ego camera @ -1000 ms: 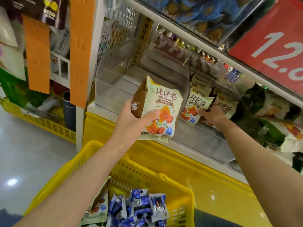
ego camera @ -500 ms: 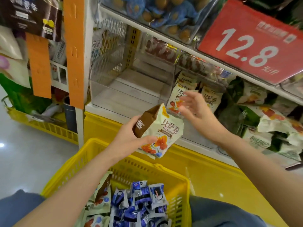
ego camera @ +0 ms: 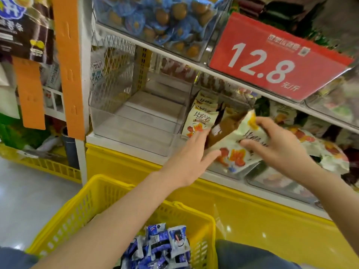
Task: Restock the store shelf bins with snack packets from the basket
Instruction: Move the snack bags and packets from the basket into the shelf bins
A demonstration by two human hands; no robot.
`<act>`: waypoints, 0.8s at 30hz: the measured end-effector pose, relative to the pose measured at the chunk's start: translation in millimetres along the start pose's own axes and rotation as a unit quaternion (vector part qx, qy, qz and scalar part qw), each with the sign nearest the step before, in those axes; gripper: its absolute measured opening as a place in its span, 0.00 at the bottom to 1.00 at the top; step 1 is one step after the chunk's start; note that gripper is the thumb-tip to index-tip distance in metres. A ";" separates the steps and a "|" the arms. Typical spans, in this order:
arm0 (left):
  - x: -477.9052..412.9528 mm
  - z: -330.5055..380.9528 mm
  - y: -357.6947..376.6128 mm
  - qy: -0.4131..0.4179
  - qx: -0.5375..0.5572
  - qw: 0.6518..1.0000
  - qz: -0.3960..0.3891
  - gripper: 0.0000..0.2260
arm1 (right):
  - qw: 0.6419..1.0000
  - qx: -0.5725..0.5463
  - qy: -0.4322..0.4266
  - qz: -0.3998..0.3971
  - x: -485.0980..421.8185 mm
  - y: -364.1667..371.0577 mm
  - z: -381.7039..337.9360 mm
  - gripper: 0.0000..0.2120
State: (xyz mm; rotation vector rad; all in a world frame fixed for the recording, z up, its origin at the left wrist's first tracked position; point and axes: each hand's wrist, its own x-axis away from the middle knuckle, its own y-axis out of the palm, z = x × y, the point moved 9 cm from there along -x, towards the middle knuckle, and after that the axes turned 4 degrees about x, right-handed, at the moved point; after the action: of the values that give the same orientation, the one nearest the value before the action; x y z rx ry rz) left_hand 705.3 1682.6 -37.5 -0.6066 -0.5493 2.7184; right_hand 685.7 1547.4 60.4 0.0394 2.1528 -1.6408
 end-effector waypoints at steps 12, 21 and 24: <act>-51.6 -22.6 16.1 0.113 -0.411 0.903 0.058 0.20 | 0.967 0.236 0.093 -0.027 -81.3 56.2 101.0 0.27; -45.3 -25.2 15.7 0.152 -0.385 0.904 0.104 0.12 | 0.958 0.256 0.053 -0.121 -122.2 102.8 127.5 0.30; -45.5 -26.6 15.5 0.145 -0.379 0.909 0.096 0.12 | 0.965 0.230 0.057 -0.116 -122.0 108.5 130.1 0.29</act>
State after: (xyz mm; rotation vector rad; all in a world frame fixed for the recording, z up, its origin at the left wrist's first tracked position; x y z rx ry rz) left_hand 753.6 1660.2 -50.8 -1.2750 -1.5488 2.4335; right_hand 867.8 1487.9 -22.6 0.0206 1.8610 -2.2979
